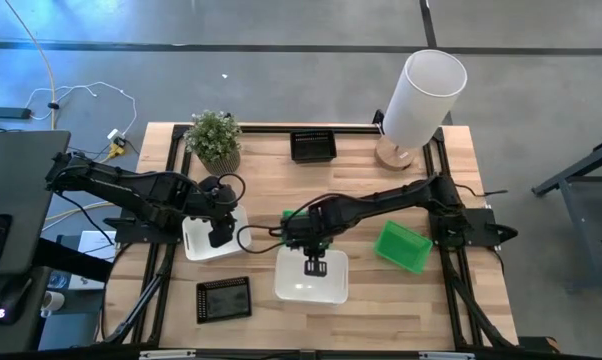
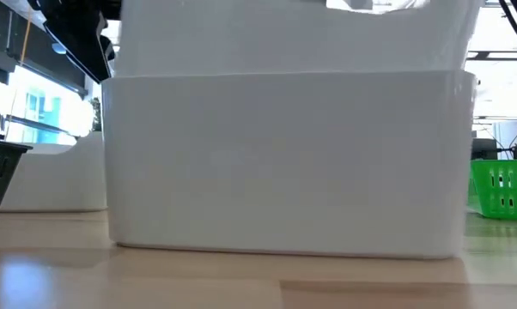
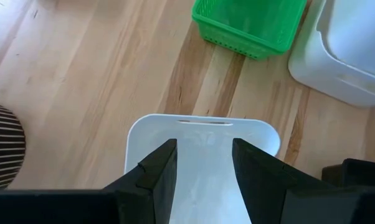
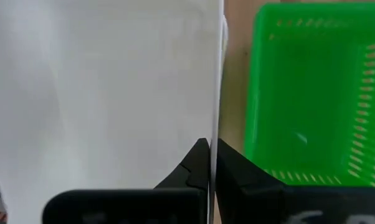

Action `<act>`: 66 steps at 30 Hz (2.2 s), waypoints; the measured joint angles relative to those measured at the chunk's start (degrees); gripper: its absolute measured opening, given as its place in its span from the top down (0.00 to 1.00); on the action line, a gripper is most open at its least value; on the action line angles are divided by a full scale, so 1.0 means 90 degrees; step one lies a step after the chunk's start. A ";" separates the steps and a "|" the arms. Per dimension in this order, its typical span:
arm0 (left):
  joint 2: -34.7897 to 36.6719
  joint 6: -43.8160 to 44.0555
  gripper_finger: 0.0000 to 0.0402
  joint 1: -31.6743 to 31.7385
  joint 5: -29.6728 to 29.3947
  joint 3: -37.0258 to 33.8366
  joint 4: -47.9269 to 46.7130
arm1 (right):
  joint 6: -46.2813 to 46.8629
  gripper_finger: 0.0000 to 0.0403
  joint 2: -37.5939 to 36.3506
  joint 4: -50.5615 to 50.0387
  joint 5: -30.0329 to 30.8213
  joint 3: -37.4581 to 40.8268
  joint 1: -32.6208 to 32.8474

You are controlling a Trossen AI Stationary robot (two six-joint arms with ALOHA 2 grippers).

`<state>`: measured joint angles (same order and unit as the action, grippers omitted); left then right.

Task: Stack baskets by color
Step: Stack the right white bin on the middle white bin, then stack the left white bin on the right white bins

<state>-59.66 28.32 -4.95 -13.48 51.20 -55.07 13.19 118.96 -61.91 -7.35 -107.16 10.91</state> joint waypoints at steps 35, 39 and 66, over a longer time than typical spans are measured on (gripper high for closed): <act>0.0000 -0.0002 0.65 0.0000 -0.0019 0.0000 -0.0024 | 0.0292 0.70 -0.0211 -0.0409 0.0392 -0.0038 -0.0004; 0.0000 -0.0002 0.65 -0.0002 -0.0019 0.0000 -0.0024 | 0.0285 0.69 -0.0568 -0.0550 0.0893 -0.0038 0.0001; -0.0002 -0.0168 0.65 -0.0065 0.0197 0.0000 -0.0023 | 0.1203 0.69 -0.1268 -0.3068 0.3777 0.0166 0.0296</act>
<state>-59.68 26.81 -5.54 -11.70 51.20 -55.28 24.02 107.54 -89.52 26.64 -105.67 13.57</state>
